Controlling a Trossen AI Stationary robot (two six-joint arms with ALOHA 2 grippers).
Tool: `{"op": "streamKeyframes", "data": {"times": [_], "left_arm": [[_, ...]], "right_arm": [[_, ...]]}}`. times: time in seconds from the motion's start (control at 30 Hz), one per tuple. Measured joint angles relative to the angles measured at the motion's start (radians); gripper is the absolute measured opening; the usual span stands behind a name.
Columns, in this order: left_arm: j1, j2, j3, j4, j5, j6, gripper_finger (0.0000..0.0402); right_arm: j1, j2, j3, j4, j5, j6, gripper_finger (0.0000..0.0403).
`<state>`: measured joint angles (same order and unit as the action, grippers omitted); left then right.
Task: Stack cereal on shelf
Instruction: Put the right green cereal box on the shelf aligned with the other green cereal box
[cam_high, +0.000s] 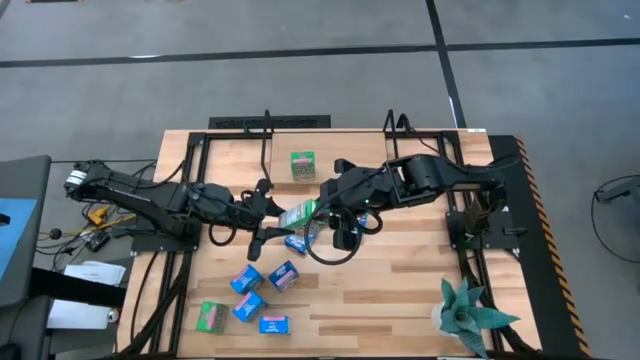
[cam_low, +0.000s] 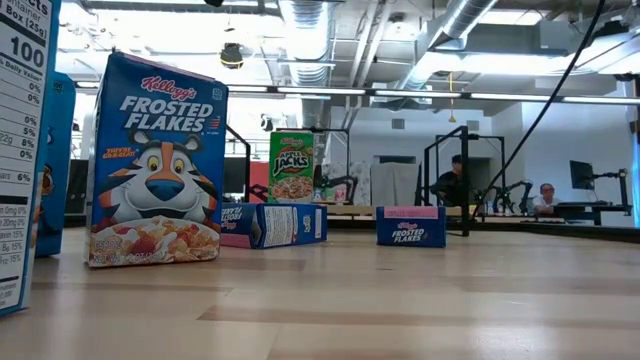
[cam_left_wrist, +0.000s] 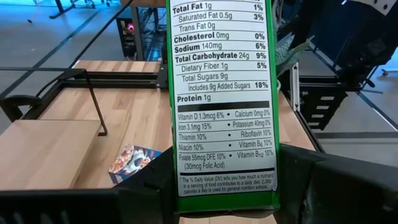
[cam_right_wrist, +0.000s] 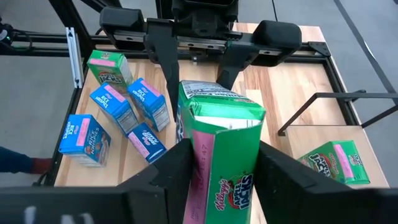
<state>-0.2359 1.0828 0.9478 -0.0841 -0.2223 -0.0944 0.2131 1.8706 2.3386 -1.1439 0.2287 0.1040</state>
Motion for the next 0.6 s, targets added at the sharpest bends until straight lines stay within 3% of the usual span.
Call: {"op": "streamKeyframes", "data": {"times": [0.2, 0.6], "left_arm": [[0.000, 0.000, 0.000, 0.000, -0.019, -0.008, 0.0169], [0.001, -0.014, 0.002, -0.124, -0.045, -0.081, 0.0315]], "right_arm": [[0.000, 0.000, 0.000, 0.000, 0.000, 0.000, 0.0171], [0.000, 0.000, 0.000, 0.009, -0.002, -0.008, 0.0166]]}}
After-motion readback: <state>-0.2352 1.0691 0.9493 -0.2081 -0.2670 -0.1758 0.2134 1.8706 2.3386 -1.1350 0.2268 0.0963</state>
